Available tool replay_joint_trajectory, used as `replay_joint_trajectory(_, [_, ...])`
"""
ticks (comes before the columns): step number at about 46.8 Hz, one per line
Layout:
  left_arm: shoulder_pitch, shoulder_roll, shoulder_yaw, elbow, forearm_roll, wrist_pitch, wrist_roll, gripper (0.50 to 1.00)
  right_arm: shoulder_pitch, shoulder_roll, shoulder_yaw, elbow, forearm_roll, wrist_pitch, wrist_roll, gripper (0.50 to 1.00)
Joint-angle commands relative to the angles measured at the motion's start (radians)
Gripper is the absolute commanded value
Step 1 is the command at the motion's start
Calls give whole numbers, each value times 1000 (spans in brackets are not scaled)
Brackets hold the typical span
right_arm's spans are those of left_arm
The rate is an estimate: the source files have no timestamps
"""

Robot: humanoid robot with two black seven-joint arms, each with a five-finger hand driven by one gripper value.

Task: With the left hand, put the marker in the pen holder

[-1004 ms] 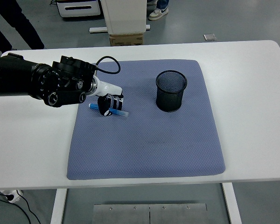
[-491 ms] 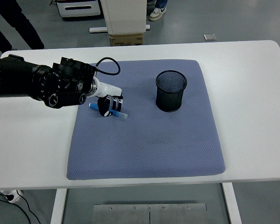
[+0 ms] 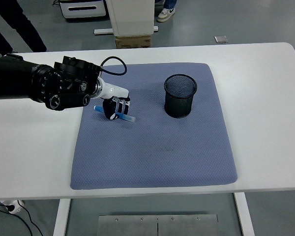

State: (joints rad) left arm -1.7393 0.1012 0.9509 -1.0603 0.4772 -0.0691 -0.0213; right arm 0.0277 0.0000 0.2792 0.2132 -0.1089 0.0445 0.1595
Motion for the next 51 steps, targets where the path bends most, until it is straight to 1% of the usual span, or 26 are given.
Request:
replay_joint_trajectory(1, [-5,2,-4,0,0,0,0,505,0,0,0,0,0,0,0,1000])
replay_joint_trajectory(10, [-45,2,-17,2,-3,-2,0,505,0,0,0,0,0,0,0,1000])
replay_joint_trajectory(21, [-66,0,-70,16,-6,-3,0,505,0,0,0,0,0,0,0,1000])
replay_joint_trajectory(30, [-112,-2,-113,17,-12,-3,0,505,0,0,0,0,0,0,0,1000])
replay_joint_trajectory(39, [-128,-2,-150,17,-14,-2,0,505,0,0,0,0,0,0,0,1000])
replay_joint_trajectory(41, [-128,-2,-184,36,-14,-2,0,505,0,0,0,0,0,0,0,1000])
replay_joint_trajectory(51, [-127,-5,-270,40,-15,2,0,505,0,0,0,0,0,0,0,1000])
